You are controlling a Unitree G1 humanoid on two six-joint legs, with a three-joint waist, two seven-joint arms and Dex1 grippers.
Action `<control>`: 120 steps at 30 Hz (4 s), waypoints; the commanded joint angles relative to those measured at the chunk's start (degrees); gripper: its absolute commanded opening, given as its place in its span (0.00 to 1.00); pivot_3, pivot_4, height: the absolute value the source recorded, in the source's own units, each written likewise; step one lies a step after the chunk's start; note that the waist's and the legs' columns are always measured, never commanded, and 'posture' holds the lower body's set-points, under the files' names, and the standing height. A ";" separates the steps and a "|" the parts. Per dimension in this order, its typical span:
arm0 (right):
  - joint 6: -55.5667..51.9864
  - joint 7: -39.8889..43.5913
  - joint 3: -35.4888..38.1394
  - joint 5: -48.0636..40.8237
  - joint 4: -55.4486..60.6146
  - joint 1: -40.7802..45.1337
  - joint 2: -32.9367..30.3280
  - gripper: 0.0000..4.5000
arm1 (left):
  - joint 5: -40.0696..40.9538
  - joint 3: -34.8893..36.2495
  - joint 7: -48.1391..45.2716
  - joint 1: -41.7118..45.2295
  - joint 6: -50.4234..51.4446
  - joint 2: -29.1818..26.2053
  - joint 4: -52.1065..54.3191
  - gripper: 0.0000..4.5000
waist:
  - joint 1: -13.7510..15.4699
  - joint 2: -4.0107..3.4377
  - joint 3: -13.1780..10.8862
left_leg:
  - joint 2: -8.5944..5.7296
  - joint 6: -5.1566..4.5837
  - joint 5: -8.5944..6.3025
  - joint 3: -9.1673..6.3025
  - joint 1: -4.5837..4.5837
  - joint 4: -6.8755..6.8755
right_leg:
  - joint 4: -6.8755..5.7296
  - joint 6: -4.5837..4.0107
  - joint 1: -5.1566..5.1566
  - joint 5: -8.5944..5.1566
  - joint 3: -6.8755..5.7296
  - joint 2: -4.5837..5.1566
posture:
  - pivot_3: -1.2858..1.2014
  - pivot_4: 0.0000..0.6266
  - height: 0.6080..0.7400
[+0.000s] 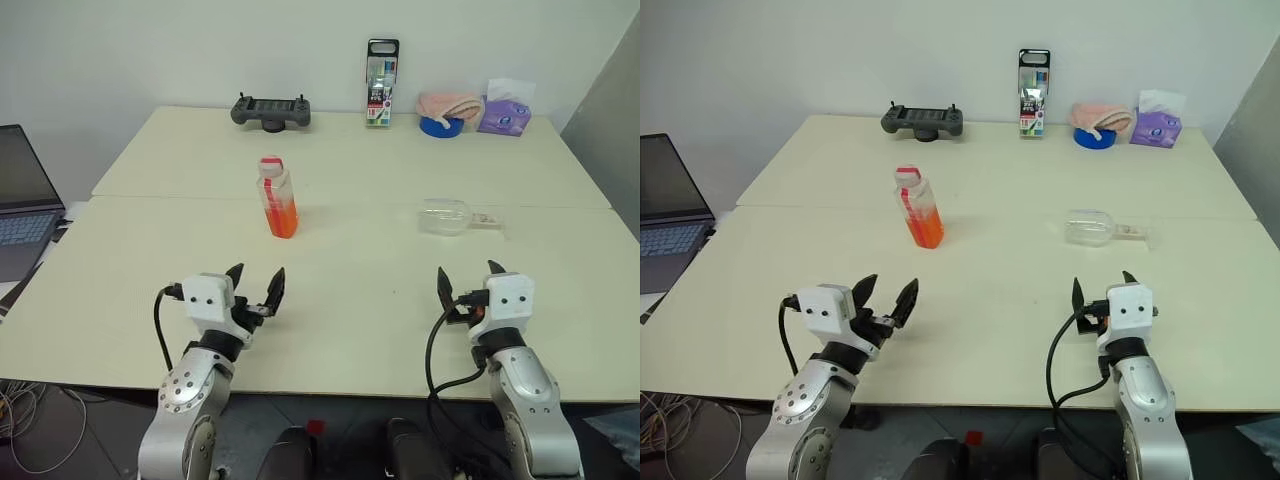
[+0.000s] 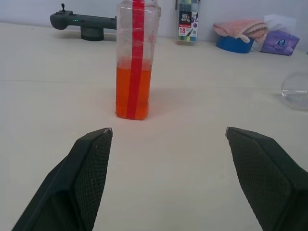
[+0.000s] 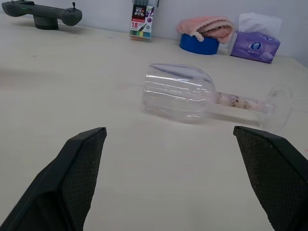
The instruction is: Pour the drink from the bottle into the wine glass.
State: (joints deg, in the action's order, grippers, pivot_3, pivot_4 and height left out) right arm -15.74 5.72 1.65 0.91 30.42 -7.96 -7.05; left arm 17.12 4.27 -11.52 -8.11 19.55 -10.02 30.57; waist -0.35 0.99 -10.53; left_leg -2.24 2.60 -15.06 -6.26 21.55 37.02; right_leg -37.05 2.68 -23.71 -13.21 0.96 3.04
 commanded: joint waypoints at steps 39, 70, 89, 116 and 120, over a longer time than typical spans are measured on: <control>-22.98 28.71 -10.51 -23.46 -5.52 36.17 -9.60 1.00 | -5.19 4.04 -8.19 38.31 -15.16 -7.47 -41.97 0.90 | -0.17 0.11 -0.05 | -0.03 -0.05 0.01 -0.07 -0.47 -0.09 | 0.12 0.03 0.46 0.06 -0.11 -0.01 | 0.52 0.24 1.00; -22.41 27.98 -11.23 -21.76 -6.31 37.78 -12.63 1.00 | -8.74 3.56 -9.70 54.63 -27.00 -6.32 -68.37 0.90 | -0.17 0.14 -0.07 | -0.06 -0.05 0.01 -0.11 -0.37 -0.09 | 0.12 0.07 0.38 0.08 -0.14 0.02 | 0.52 0.24 1.00; -22.67 25.94 -10.62 -21.70 -4.17 36.98 -13.22 1.00 | -7.52 4.53 -12.52 59.06 -32.93 -5.60 -76.77 0.46 | -0.41 0.16 -0.08 | -0.08 -0.04 0.02 -0.15 0.18 -0.03 | 0.05 -0.12 -0.17 0.28 -0.17 0.02 | 0.52 0.24 1.00; -47.26 15.99 -2.58 -40.16 8.23 42.59 -15.26 0.92 | 6.50 -10.69 -35.69 34.86 -7.13 -3.16 -25.52 0.43 | -1.46 0.15 -0.08 | -0.06 -0.22 0.14 -0.04 0.35 0.03 | -0.07 -0.08 -0.36 0.33 -0.04 0.01 | 0.52 0.24 1.00; -46.45 13.65 -3.14 -39.56 8.08 42.83 -13.59 0.65 | 6.16 -10.56 -36.23 35.50 -7.27 -3.69 -26.30 0.43 | -1.43 0.15 -0.08 | -0.07 -0.22 0.14 -0.06 0.37 0.03 | -0.04 -0.14 -0.35 0.36 -0.05 0.01 | 0.52 0.24 1.00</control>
State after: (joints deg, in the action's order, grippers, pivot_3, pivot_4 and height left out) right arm -64.07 19.89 -1.24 -38.26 36.60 33.97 -21.78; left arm 22.82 -6.63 -47.32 26.10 13.09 -13.59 2.50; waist -1.78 1.14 -10.60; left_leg -2.31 2.38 -14.91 -6.30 21.91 37.05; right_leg -37.08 2.54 -24.06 -12.85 0.93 3.05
